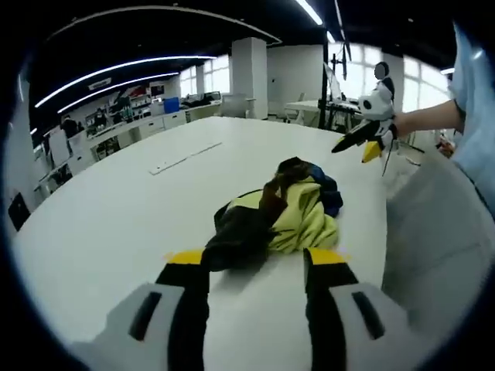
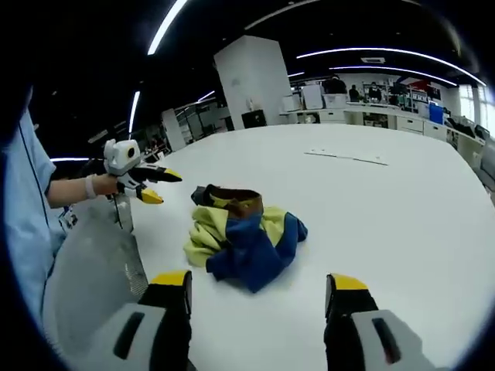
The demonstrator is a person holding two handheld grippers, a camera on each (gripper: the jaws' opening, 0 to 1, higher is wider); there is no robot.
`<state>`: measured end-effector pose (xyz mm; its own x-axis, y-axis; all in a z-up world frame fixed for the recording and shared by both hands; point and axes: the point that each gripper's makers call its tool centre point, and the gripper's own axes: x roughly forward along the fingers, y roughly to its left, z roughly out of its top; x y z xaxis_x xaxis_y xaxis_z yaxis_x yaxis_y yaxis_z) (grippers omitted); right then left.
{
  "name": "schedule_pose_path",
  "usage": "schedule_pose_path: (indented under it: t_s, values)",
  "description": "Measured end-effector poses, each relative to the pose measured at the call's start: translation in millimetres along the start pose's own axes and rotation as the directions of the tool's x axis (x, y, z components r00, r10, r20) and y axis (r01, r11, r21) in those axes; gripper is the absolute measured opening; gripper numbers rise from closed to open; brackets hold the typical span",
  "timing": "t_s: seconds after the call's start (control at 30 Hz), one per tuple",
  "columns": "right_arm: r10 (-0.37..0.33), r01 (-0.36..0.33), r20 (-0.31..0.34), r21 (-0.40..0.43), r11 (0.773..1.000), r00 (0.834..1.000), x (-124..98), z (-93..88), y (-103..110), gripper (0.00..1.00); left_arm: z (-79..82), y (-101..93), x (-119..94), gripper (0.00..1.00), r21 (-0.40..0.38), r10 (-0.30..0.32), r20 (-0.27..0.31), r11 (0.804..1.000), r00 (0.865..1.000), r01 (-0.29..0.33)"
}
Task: Fold the garment on the visible template until the final outline fits inside the template.
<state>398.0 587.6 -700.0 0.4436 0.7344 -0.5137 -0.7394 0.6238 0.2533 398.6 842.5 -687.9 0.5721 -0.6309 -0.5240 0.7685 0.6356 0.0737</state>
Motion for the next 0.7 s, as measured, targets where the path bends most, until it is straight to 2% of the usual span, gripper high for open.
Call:
schedule_pose_path:
  t_s: [0.07,0.13,0.37,0.47,0.57,0.63,0.7]
  values:
    - [0.014,-0.014,0.003,-0.002,1.0,1.0,7,2.6,3,0.59,-2.7,1.6,6,0.34,0.046,-0.016,-0.051,0.999,0.999,0.019]
    - [0.025,-0.025,-0.001,0.006,1.0,1.0,12,3.1,5,0.58,0.9,1.8,12,0.33,0.073,-0.017,-0.047,0.997,0.999,0.02]
    - [0.046,-0.046,0.004,0.008,0.999,0.999,20,7.4,10,0.57,8.1,6.2,24,0.32,0.076,-0.029,-0.035,0.997,0.999,0.032]
    - [0.038,-0.038,0.003,0.005,0.999,0.999,20,7.7,7,0.58,9.0,9.3,26,0.35,0.058,-0.037,-0.029,0.998,0.999,0.039]
    - [0.034,-0.034,-0.002,0.001,0.999,0.999,18,6.5,5,0.66,7.9,11.2,24,0.44,0.04,-0.041,-0.027,0.998,0.999,0.042]
    - [0.028,-0.028,-0.002,-0.011,1.0,1.0,18,5.9,4,0.73,8.3,11.5,22,0.58,0.013,-0.041,-0.015,0.999,0.999,0.041]
    - [0.019,-0.019,0.002,-0.02,1.0,1.0,17,6.0,2,0.8,7.9,12.9,19,0.67,0.015,-0.033,-0.01,0.999,0.999,0.033]
